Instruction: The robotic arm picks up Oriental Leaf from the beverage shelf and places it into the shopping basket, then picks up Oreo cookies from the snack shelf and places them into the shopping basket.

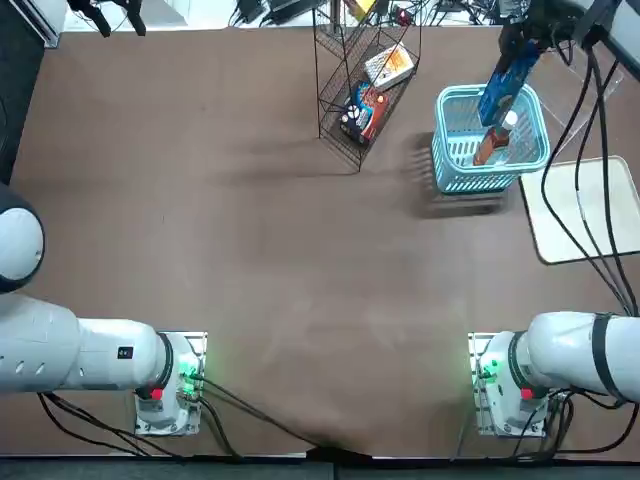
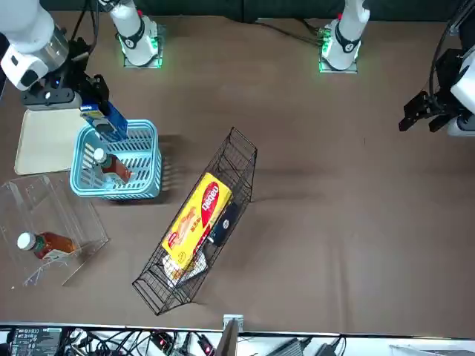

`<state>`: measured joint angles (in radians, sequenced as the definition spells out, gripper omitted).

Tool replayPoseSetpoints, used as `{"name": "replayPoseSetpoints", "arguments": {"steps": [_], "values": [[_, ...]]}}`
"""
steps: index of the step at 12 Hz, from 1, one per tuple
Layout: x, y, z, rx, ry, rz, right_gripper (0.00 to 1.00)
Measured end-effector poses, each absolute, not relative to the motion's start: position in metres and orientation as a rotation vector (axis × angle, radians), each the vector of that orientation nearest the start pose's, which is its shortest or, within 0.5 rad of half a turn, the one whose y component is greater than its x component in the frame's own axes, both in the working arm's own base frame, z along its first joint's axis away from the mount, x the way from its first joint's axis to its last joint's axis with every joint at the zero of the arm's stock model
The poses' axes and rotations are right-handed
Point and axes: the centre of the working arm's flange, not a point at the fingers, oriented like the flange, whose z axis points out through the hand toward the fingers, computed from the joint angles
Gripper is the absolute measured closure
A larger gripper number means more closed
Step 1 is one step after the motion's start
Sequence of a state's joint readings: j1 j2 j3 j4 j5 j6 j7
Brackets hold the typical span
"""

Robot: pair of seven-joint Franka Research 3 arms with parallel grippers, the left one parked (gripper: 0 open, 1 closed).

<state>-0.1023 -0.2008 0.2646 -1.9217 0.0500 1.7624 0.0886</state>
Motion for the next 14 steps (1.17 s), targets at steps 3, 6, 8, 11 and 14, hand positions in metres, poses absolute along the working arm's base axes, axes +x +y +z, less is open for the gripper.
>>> {"name": "replayPoseSetpoints", "arguments": {"steps": [3,6,8,11,14], "values": [[0.5,0.094,0.547,-3.134,-0.087,-0.086,0.41],[0.506,0.091,0.502,-3.128,-0.079,-0.108,0.41],[0.513,0.089,0.447,-3.115,-0.06,-0.124,0.41],[0.525,0.089,0.4,-3.135,-0.063,-0.088,0.41],[0.534,0.094,0.363,-3.165,-0.052,-0.051,0.41]]}}
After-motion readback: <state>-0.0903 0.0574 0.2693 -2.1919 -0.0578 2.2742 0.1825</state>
